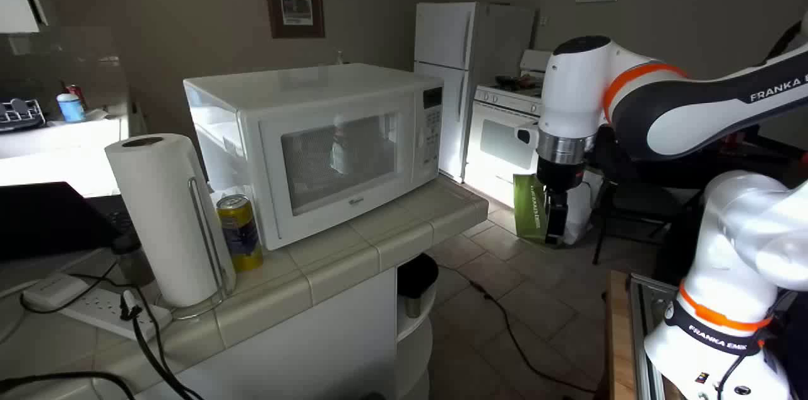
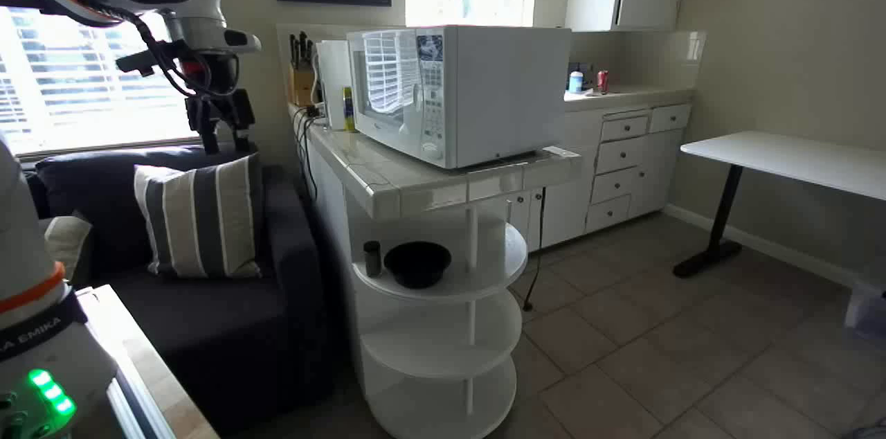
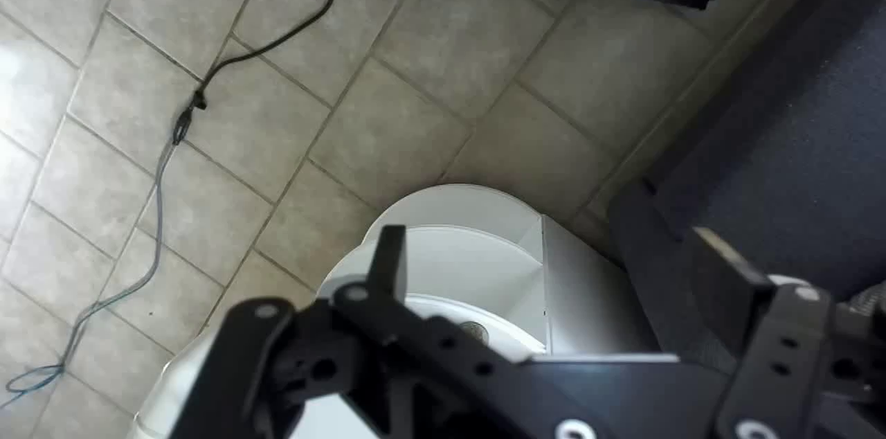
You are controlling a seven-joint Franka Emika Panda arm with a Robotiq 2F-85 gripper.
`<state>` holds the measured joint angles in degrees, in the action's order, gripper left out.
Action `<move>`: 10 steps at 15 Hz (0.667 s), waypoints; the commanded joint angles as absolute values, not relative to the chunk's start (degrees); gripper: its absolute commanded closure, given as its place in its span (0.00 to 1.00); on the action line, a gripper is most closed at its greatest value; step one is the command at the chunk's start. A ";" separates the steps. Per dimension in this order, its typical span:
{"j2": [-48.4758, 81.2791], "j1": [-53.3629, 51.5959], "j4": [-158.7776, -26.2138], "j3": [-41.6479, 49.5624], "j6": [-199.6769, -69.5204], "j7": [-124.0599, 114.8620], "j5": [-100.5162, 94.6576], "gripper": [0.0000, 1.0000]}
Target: Press a button on the microwave
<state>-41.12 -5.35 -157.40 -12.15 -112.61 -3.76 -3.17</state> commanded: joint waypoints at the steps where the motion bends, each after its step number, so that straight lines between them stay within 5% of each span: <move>1: -40.96 -6.39 -157.31 -11.17 -112.47 -4.39 -3.85 0.00; 4: -40.96 -6.39 -157.31 -11.17 -112.47 -4.39 -3.85 0.00; 10: -39.69 -2.58 -157.22 -8.32 -134.11 -10.29 -2.60 0.00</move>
<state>-40.72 -3.95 -157.30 -10.05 -126.29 -8.52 -3.06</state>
